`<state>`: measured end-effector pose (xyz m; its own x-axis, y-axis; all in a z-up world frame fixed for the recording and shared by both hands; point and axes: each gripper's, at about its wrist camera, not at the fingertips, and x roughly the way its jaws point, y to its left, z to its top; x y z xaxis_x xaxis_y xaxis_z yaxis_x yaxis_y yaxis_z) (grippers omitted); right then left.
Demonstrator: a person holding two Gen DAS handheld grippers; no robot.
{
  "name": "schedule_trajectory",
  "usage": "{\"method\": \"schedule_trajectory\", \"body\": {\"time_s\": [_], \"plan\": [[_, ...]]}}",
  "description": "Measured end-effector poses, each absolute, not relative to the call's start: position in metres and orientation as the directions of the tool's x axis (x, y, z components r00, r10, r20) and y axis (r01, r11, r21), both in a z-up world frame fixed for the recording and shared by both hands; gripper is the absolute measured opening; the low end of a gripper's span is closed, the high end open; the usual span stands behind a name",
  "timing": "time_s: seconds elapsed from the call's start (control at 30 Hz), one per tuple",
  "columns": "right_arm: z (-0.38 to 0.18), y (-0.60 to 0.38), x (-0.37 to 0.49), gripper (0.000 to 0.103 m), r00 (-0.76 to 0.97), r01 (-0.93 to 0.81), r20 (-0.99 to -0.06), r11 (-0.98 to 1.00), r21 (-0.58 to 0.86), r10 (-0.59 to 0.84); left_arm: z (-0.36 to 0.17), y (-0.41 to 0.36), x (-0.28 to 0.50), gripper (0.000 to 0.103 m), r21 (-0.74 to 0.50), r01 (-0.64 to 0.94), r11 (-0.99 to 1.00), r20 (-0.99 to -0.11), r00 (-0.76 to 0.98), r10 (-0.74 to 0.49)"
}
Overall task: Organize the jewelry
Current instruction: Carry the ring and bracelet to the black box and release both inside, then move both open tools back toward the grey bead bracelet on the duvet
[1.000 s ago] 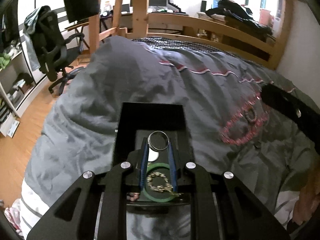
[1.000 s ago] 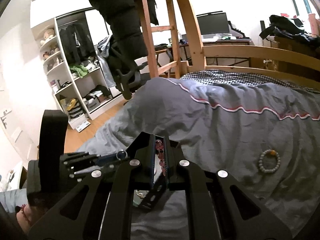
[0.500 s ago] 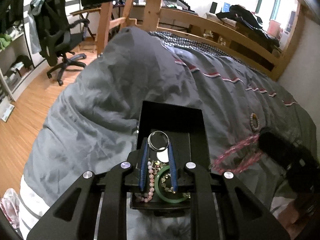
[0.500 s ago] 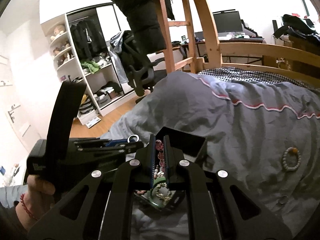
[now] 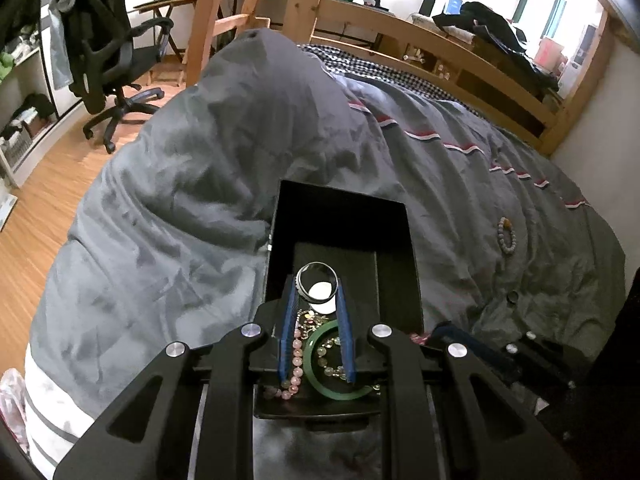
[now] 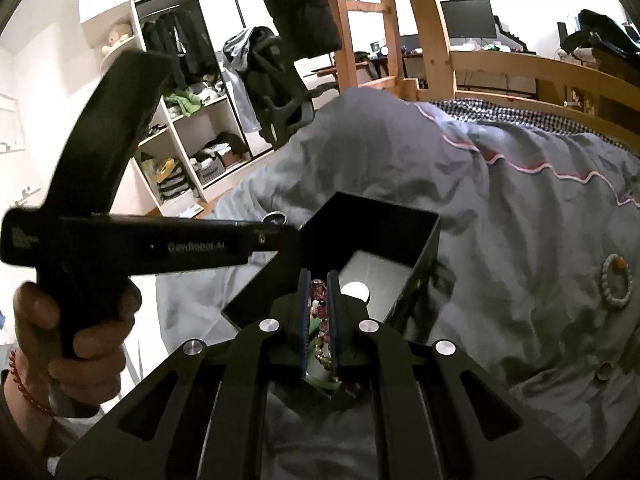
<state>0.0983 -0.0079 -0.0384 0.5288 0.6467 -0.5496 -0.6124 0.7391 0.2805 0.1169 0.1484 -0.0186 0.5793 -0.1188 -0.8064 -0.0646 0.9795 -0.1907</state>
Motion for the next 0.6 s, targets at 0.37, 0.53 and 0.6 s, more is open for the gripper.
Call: {"method": "schedule_trajectory", "body": {"time_s": [0.37,0.53,0.6], "plan": [[-0.042,-0.01,0.093,0.094,0.564,-0.601,-0.525,0.753,0.266,0.637,-0.011,0.146,0.112,0.08,-0.156,-0.081,0.984,-0.789,0.61,-0.075],[-0.043,-0.017,0.099,0.099,0.624,-0.539,-0.559,0.819,0.199,0.546,-0.008,0.146,0.11,0.089,-0.16,-0.08,0.984,-0.775,0.628,-0.075],[-0.044,-0.024,0.105,0.099,0.628,-0.512,-0.568,0.832,0.212,0.531,-0.008,0.144,0.11,0.095,-0.151,-0.079,0.985,-0.769,0.636,-0.067]]}}
